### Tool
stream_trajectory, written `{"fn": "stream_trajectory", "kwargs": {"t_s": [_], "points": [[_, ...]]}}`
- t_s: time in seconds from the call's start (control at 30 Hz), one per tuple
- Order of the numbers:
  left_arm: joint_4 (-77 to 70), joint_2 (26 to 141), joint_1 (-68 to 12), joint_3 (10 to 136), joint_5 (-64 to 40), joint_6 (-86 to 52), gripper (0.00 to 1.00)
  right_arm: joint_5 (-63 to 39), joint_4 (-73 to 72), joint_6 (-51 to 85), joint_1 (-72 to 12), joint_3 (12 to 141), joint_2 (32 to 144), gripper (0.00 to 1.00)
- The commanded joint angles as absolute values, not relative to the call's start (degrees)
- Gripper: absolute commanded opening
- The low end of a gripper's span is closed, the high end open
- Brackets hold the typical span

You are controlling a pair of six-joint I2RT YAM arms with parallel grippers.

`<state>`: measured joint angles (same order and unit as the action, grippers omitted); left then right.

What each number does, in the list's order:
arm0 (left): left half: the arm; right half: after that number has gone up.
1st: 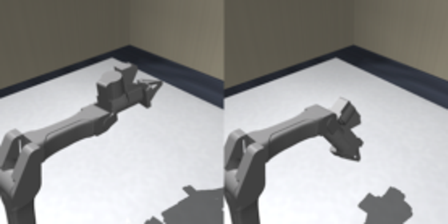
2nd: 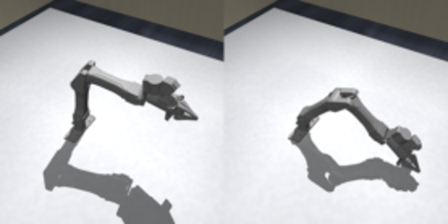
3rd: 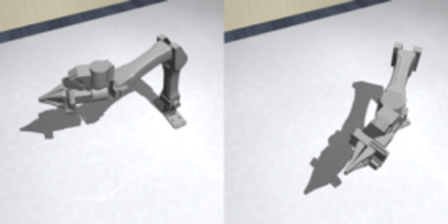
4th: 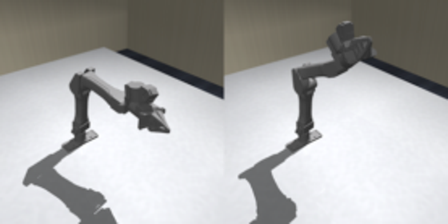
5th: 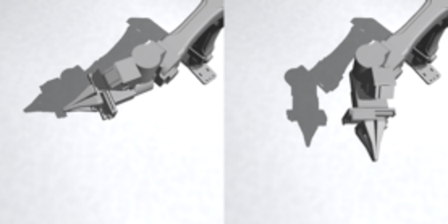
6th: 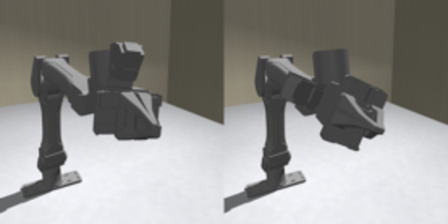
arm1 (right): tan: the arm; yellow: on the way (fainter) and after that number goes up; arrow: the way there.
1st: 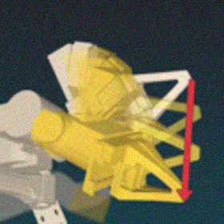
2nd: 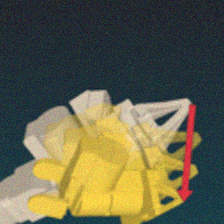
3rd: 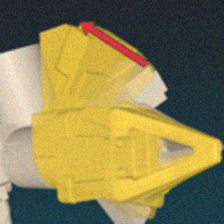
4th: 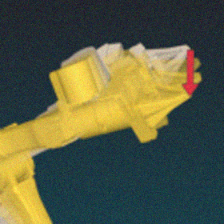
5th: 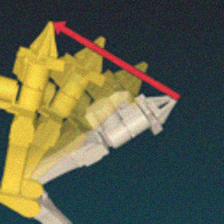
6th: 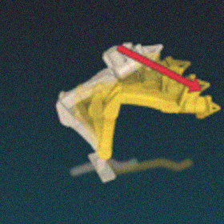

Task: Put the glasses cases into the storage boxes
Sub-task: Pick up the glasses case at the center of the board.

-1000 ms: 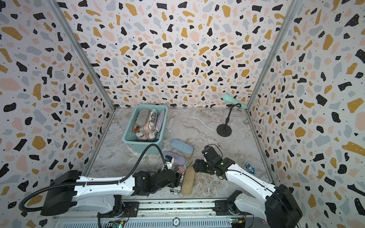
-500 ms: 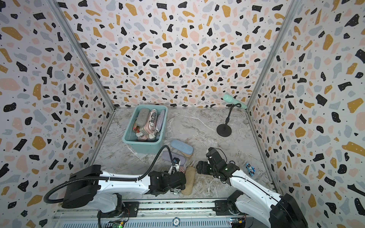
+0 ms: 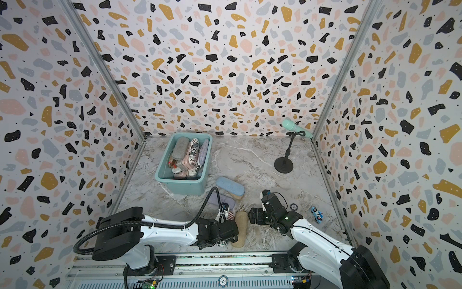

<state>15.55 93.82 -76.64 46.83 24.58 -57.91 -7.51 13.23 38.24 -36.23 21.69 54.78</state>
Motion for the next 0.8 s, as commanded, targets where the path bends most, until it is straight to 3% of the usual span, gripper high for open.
{"fn": "stream_trajectory", "kwargs": {"t_s": [0.0,0.1,0.53,0.77], "points": [[17.42,94.99,-76.9,47.9,26.22,-58.49,0.74,-7.87,12.9,36.18,-36.12,23.44,54.93,0.87],[16.66,94.53,-76.9,47.25,26.14,-58.54,0.74,-7.8,13.02,35.71,-36.1,23.54,55.11,0.87],[10.07,82.03,-76.99,39.11,31.91,-58.71,0.54,-7.25,14.68,35.33,-36.07,24.04,53.27,0.86],[9.59,79.88,-76.99,38.09,30.81,-57.79,0.54,-7.39,14.52,35.34,-36.1,25.14,53.61,0.86]]}}
